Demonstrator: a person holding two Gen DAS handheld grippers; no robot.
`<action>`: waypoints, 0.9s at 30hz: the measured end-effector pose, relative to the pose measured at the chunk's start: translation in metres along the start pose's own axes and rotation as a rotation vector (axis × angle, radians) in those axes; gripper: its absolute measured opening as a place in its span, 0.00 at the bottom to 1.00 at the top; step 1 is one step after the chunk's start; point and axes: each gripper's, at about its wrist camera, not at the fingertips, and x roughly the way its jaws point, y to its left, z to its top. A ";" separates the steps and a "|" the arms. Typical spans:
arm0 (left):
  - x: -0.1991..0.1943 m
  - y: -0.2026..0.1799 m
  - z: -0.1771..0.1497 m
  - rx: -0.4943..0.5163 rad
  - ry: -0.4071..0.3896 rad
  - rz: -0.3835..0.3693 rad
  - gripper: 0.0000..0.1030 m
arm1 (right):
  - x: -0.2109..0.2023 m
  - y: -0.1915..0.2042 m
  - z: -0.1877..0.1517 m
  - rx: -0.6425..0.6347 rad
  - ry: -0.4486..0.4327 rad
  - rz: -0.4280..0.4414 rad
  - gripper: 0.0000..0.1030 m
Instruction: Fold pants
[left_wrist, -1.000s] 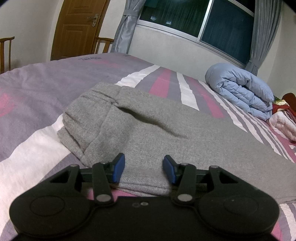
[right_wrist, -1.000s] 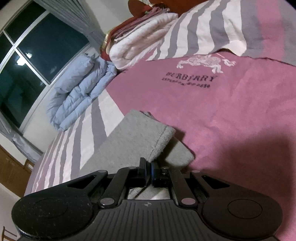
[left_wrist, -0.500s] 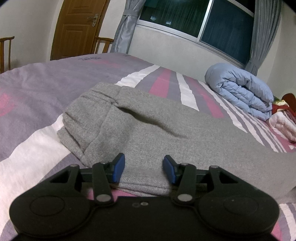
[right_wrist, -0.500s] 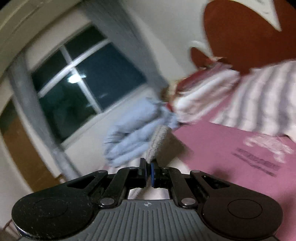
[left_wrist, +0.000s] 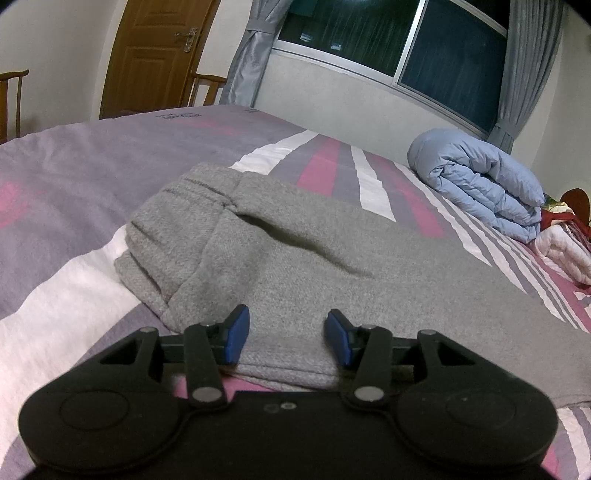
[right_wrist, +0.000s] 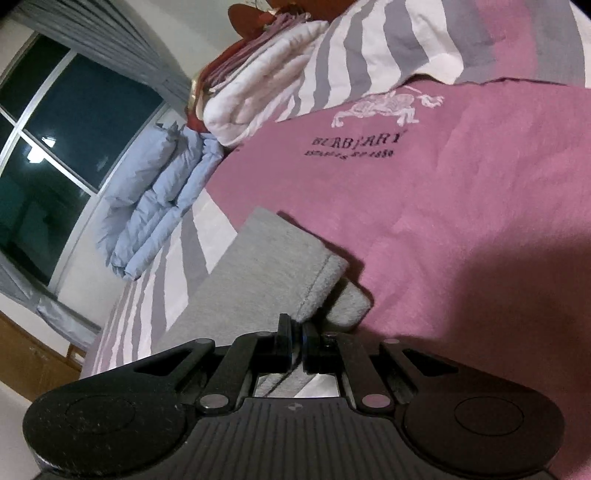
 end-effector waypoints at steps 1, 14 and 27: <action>0.000 0.000 0.000 -0.001 0.000 -0.001 0.37 | -0.004 0.003 0.000 -0.011 -0.008 0.009 0.05; 0.000 0.000 0.001 0.003 -0.001 0.002 0.37 | -0.002 -0.009 -0.007 0.040 -0.020 0.001 0.05; -0.008 0.001 0.001 -0.015 -0.027 -0.026 0.41 | -0.027 0.008 -0.020 -0.025 -0.099 -0.054 0.22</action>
